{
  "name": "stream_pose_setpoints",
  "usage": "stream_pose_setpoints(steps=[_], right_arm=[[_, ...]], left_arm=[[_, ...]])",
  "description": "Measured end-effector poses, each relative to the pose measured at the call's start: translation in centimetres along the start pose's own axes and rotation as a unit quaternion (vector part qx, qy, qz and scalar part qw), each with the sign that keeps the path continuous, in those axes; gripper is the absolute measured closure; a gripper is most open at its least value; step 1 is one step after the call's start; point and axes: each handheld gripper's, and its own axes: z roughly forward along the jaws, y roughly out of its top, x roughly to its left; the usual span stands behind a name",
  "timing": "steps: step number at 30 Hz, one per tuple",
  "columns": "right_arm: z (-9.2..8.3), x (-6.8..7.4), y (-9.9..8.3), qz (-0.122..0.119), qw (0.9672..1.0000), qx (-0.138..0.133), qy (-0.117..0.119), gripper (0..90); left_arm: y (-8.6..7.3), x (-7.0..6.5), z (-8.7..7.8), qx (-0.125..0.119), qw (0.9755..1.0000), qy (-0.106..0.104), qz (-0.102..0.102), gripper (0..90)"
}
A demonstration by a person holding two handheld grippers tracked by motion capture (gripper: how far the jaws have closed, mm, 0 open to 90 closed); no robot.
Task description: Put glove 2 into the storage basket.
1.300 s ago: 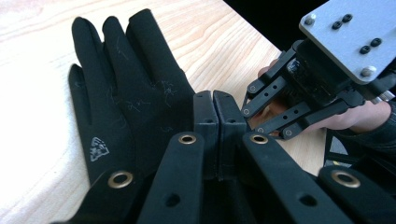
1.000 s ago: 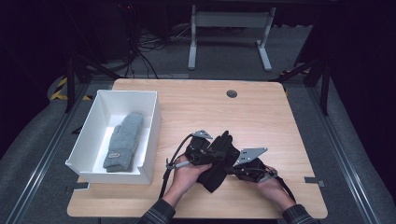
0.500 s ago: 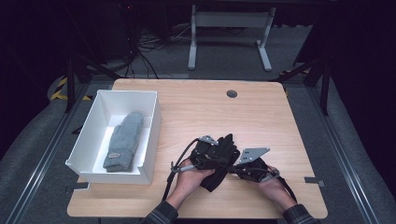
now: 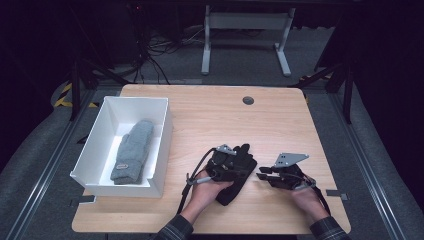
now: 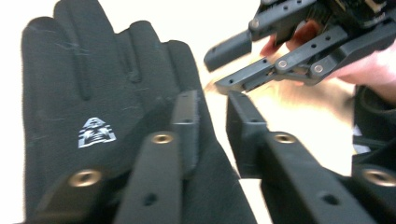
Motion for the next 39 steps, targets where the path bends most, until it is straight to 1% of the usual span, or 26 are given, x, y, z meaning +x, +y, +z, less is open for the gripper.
stream_pose_setpoints(steps=[1, 2, 3, 4, 5, 6, 7, 9, 10, 11, 12, 13, 14, 15, 17, 18, 20, 21, 24, 26, 30, 31, 33, 34, 38, 39], right_arm=[[-0.1, -0.2, -0.2, 0.002, 1.0000, 0.002, -0.009, 57.4], [-0.2, -0.4, -0.4, 0.007, 0.9998, 0.003, -0.017, 52.8], [-0.2, -0.6, -0.5, 0.011, 0.9997, 0.004, -0.022, 45.3], [-0.2, -0.8, -0.8, 0.018, 0.9991, 0.002, -0.038, 37.6], [-0.2, -0.8, -0.8, 0.018, 0.9991, 0.002, -0.038, 37.6], [-0.2, -1.0, -0.9, 0.023, 0.9989, 0.001, -0.041, 34.2], [-0.2, -1.2, -1.0, 0.029, 0.9985, 0.003, -0.047, 31.3], [-0.2, -1.6, -1.2, 0.038, 0.9980, 0.002, -0.051, 29.3], [-0.2, -1.8, -1.4, 0.042, 0.9974, 0.006, -0.058, 28.0], [-0.2, -1.9, -1.5, 0.044, 0.9973, 0.007, -0.059, 27.7], [-0.2, -2.0, -1.6, 0.044, 0.9971, 0.010, -0.061, 27.3], [-0.2, -2.0, -1.6, 0.044, 0.9971, 0.010, -0.061, 27.3], [-0.1, -2.1, -1.7, 0.045, 0.9970, 0.009, -0.062, 26.7], [-0.1, -2.2, -1.7, 0.046, 0.9969, 0.009, -0.063, 26.6], [-0.1, -2.2, -1.7, 0.046, 0.9969, 0.009, -0.063, 26.6], [-0.1, -2.1, -1.7, 0.044, 0.9969, 0.009, -0.064, 26.2], [0.0, -2.1, -1.7, 0.044, 0.9969, 0.008, -0.065, 25.8], [0.0, -2.1, -1.8, 0.044, 0.9969, 0.007, -0.065, 25.8], [0.0, -2.1, -1.8, 0.044, 0.9969, 0.006, -0.065, 25.8], [0.0, -2.1, -1.8, 0.044, 0.9969, 0.006, -0.065, 25.8], [0.0, -2.1, -1.8, 0.044, 0.9969, 0.006, -0.065, 25.8], [0.0, -2.1, -1.8, 0.044, 0.9969, 0.005, -0.065, 25.8], [0.0, -2.1, -1.8, 0.044, 0.9969, 0.005, -0.065, 25.8], [0.0, -2.1, -1.8, 0.044, 0.9969, 0.005, -0.065, 25.8], [0.0, -2.1, -1.8, 0.043, 0.9969, 0.005, -0.065, 25.8], [0.0, -2.1, -1.8, 0.044, 0.9969, 0.004, -0.066, 25.8]], left_arm=[[0.0, 0.0, -0.3, 0.002, 0.9999, 0.013, 0.010, 61.1], [-0.1, -0.1, -0.5, 0.001, 0.9996, 0.021, 0.019, 57.0], [-0.1, -0.1, -0.6, 0.001, 0.9993, 0.027, 0.026, 51.8], [-0.2, -0.2, -0.9, -0.001, 0.9984, 0.039, 0.041, 44.9], [-0.2, -0.2, -0.9, -0.001, 0.9984, 0.039, 0.041, 41.0], [-0.3, -0.3, -1.0, 0.002, 0.9974, 0.053, 0.049, 41.0], [-0.4, -0.4, -1.0, 0.005, 0.9960, 0.068, 0.057, 35.4], [-0.5, -0.5, -1.1, 0.011, 0.9937, 0.090, 0.065, 30.2], [-0.5, -0.5, -1.1, 0.012, 0.9932, 0.096, 0.065, 25.6], [-0.6, -0.4, -1.0, 0.012, 0.9926, 0.102, 0.065, 23.6], [-0.6, -0.1, -0.9, 0.017, 0.9916, 0.113, 0.060, 21.5], [-0.6, -0.1, -0.9, 0.017, 0.9916, 0.113, 0.060, 20.1], [-0.6, 0.3, -0.7, 0.019, 0.9908, 0.122, 0.054, 18.9], [-0.6, 0.3, -0.7, 0.019, 0.9908, 0.122, 0.054, 18.1], [-0.6, 0.7, -0.4, 0.019, 0.9908, 0.126, 0.046, 18.0], [-0.6, 0.9, -0.2, 0.020, 0.9906, 0.127, 0.047, 17.7], [-0.7, 1.1, 0.2, 0.030, 0.9900, 0.130, 0.046, 17.4], [-0.7, 1.1, 0.4, 0.035, 0.9893, 0.133, 0.047, 16.4], [-0.9, 1.5, 1.1, 0.048, 0.9888, 0.134, 0.044, 15.6], [-1.0, 1.5, 1.2, 0.052, 0.9883, 0.136, 0.046, 15.4], [-1.1, 1.8, 1.3, 0.055, 0.9891, 0.129, 0.045, 16.3], [-1.2, 1.8, 1.3, 0.056, 0.9899, 0.123, 0.043, 18.3], [-1.2, 1.9, 1.3, 0.056, 0.9902, 0.121, 0.042, 18.8], [-1.2, 1.9, 1.3, 0.058, 0.9906, 0.117, 0.040, 19.9], [-1.2, 1.9, 1.1, 0.060, 0.9909, 0.114, 0.041, 26.5], [-1.2, 1.8, 1.1, 0.061, 0.9910, 0.112, 0.040, 26.5]])
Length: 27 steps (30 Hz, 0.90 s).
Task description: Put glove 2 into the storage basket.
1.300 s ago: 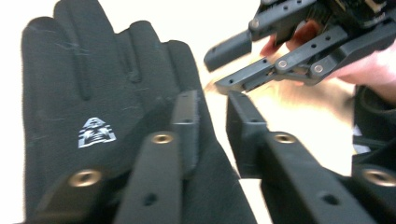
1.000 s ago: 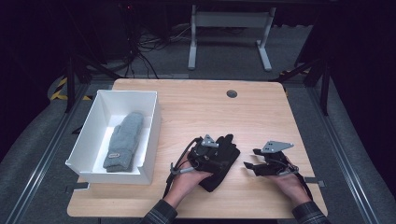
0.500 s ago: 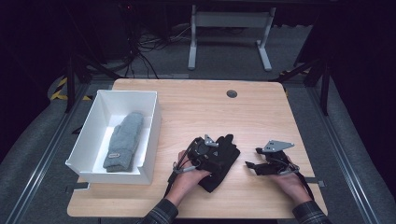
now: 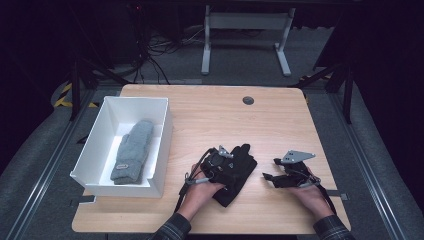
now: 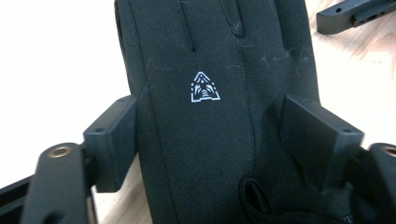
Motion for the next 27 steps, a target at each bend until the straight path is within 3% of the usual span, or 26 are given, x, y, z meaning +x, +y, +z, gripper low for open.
stream_pose_setpoints(steps=[4, 5, 6, 7, 8, 15, 27], right_arm=[[0.0, 0.0, 0.0, 0.000, 1.0000, -0.002, 0.000, 25.9], [0.0, 0.0, -0.1, 0.000, 1.0000, -0.003, 0.000, 25.9], [0.0, 0.0, -0.1, 0.000, 1.0000, -0.003, 0.000, 25.9], [0.0, 0.0, -0.1, 0.000, 1.0000, -0.003, 0.000, 25.9], [0.0, 0.0, -0.1, 0.000, 1.0000, -0.003, 0.000, 25.9], [0.0, 0.0, 0.0, -0.001, 1.0000, -0.002, 0.000, 25.6], [0.1, 0.0, 0.0, 0.003, 1.0000, 0.001, -0.005, 20.6]], left_arm=[[0.1, -0.1, -0.2, 0.005, 0.9996, -0.026, -0.003, 47.5], [0.1, 0.0, -0.2, 0.009, 0.9989, -0.046, -0.010, 52.1], [0.1, 0.0, -0.2, 0.009, 0.9989, -0.046, -0.010, 56.3], [0.2, 0.1, -0.2, 0.012, 0.9978, -0.062, -0.019, 60.6], [0.2, 0.1, -0.2, 0.012, 0.9978, -0.062, -0.019, 64.6], [0.6, 0.1, -0.7, 0.015, 0.9963, -0.080, -0.028, 68.8], [2.2, -0.2, -3.9, -0.004, 0.9968, -0.080, -0.010, 69.3]])
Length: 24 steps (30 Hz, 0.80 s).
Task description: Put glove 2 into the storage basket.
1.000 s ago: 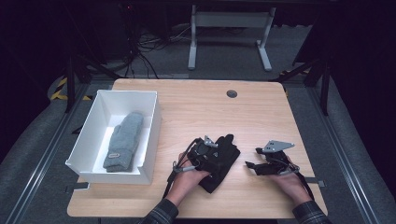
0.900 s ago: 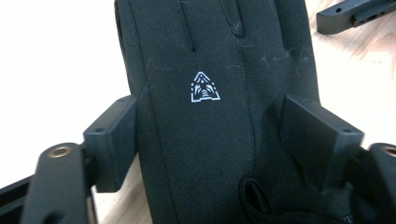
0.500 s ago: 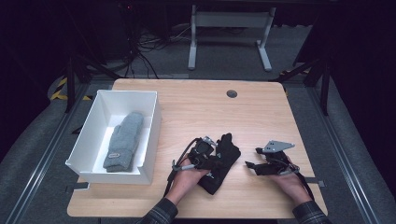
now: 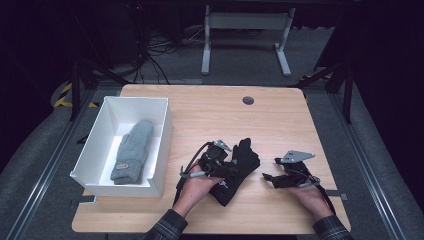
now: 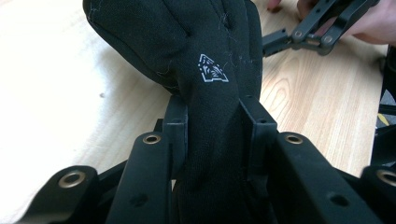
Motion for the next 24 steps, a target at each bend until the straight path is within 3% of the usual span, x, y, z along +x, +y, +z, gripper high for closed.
stream_pose_setpoints(steps=[24], right_arm=[[0.0, 0.0, 0.0, -0.001, 1.0000, 0.000, -0.001, 20.2]], left_arm=[[3.8, 0.2, -8.9, -0.022, 0.9995, 0.022, 0.007, 69.2]])
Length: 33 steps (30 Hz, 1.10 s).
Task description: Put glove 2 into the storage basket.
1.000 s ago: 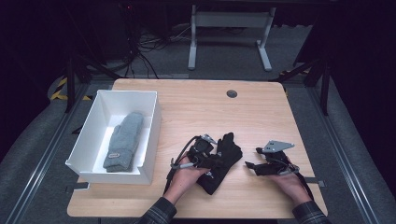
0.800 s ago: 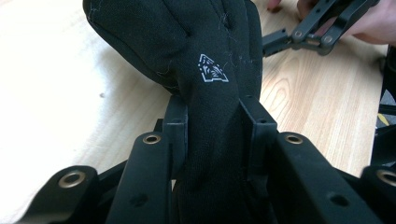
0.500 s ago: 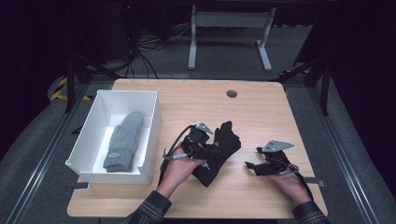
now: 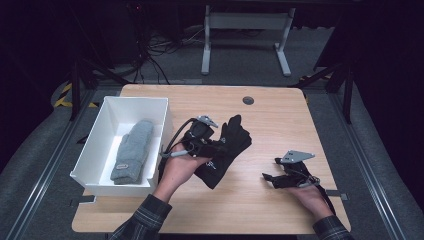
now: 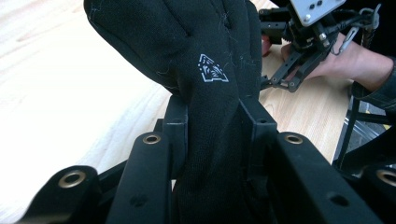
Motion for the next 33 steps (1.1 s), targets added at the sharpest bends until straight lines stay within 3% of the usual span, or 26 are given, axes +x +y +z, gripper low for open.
stream_pose_setpoints(steps=[18, 27, 33], right_arm=[[0.0, 0.0, 0.0, 0.002, 1.0000, 0.001, -0.002, 19.2], [0.0, 0.0, 0.0, 0.002, 1.0000, 0.001, -0.003, 19.1], [0.0, 0.0, 0.0, 0.002, 1.0000, 0.001, -0.003, 19.1]], left_arm=[[0.0, 2.6, -6.4, -0.018, 0.9989, 0.036, -0.023, 69.2], [-1.0, 4.3, -9.8, -0.031, 0.9962, 0.069, -0.042, 69.2], [-2.4, 5.9, -12.0, -0.041, 0.9931, 0.088, -0.066, 69.2]])
